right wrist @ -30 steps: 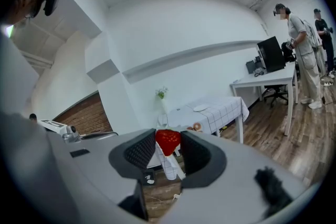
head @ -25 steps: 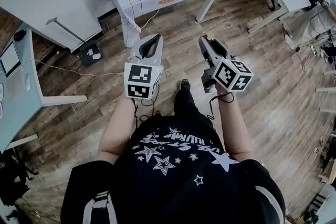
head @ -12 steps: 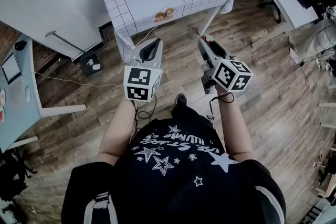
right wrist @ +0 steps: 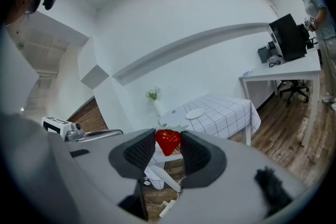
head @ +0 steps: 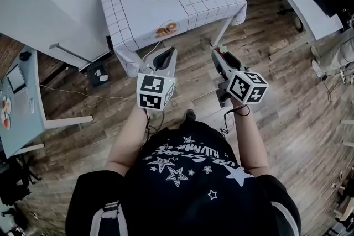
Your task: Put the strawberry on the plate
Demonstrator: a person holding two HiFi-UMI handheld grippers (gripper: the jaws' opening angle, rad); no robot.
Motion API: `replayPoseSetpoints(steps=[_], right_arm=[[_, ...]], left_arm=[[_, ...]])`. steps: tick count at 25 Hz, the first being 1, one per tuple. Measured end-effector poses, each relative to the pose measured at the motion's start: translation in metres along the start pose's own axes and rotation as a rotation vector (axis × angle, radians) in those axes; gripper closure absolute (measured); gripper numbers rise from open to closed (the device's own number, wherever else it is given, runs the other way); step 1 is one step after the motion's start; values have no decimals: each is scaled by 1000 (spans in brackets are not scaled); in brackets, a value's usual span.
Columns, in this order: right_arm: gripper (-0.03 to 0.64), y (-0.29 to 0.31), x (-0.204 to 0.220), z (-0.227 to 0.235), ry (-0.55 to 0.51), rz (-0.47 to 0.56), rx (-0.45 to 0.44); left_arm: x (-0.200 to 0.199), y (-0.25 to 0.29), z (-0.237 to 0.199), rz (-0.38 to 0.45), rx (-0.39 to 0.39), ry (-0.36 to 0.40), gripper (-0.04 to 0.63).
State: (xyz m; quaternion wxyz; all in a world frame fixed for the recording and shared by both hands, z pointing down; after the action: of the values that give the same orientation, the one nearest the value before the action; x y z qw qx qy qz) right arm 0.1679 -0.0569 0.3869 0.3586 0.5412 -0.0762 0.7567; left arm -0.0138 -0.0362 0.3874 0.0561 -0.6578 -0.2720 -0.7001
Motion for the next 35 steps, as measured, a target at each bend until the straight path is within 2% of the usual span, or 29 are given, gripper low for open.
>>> replayPoseSetpoints(steps=[8,16,26,35], right_arm=[[459,12,-9,46,1,-28,-38],[459,31,-11,38,2,-56,-76],[460,68,-26,51,-15,-72,-39],[459,143,-54,75,-14,-79,3]], left_arm=[[-4,28,5,-17,-67,-38,586],[-8,20,-9,-5,-120,-65,586],[-21,71,-42,21,-64,-63,586],[-32,137,-107,18,-34,-95,586]])
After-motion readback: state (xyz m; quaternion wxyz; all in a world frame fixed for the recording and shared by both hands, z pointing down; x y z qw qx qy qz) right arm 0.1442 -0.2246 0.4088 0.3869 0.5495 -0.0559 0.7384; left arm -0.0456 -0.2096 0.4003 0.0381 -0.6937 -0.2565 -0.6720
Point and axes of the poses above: the fingertips, and each gripper's own axes: y forward along the fingers, z to its right, x out of its underside, the point moved 4 cm from there along -y, backward along the fingers, and after that the axes turned 2 degrees about -z, right-handed, at the moved point
